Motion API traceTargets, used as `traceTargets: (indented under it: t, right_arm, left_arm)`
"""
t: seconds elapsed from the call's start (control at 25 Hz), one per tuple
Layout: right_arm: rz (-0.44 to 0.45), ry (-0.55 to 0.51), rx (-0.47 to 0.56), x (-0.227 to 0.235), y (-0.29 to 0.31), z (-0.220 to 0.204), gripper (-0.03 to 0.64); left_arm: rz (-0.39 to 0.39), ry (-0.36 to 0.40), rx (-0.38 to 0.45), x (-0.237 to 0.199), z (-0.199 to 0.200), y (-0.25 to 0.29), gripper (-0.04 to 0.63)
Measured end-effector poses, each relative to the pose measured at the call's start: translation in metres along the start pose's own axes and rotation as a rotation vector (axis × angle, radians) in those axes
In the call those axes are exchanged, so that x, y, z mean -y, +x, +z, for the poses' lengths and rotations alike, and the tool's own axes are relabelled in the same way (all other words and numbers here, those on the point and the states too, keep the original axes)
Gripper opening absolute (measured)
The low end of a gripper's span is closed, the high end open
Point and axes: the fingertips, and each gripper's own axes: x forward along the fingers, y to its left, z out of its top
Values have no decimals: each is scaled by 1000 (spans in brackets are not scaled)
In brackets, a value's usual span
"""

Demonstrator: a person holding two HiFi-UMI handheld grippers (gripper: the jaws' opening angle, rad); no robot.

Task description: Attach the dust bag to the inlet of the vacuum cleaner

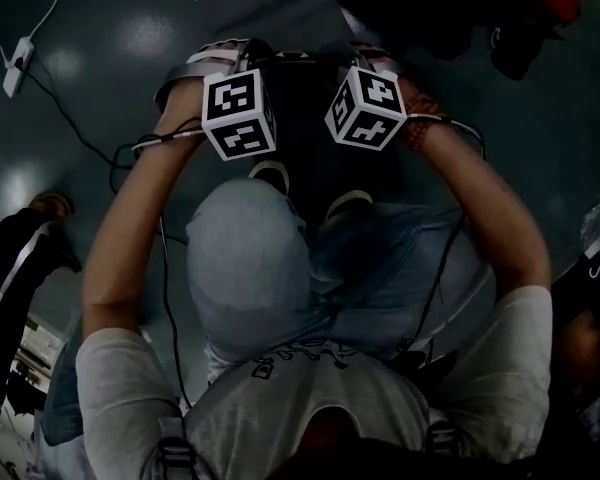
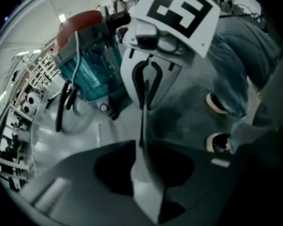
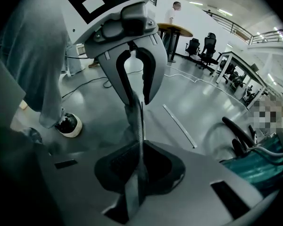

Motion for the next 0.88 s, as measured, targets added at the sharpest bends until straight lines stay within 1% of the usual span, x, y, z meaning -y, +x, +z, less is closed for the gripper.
traceTargets:
  t: [0.08,0.16,0.24,0.28,0.36,0.44,0.64,0.76,0.88]
  right_arm:
    - [-1,15,-3,-2,-14,-1,37]
    - [-4,42,-4,-1,-26,-4,37]
    - [-9,58,-7,-2,-39,-7,37]
    - [-11,64,-8,-3,-45,-9,37]
    - [-12,80,-9,-6,-59,-12,36]
    - [-4,100,-8,-9,-73,-13,35]
    - [38,155,-6,-23,-113,-11,34]
    - [16,168,-8,-27,-145,-13,34]
    - [-34,216,-7,-24,-185,-23,32]
  left_arm:
    - [-22,22,7,3,12,-8,117]
    - [-52,56,3,9,23,-12,117]
    - [-57,95,-10,11,35,-16,117]
    - [-50,112,-16,10,41,-19,106]
    - [-33,139,-18,8,52,-27,61]
    - [-37,165,-20,8,63,-37,38]
    - [-112,231,-31,17,90,-67,29]
    - [-123,268,-15,21,114,-91,28]
    - [-107,322,9,17,148,-110,28]
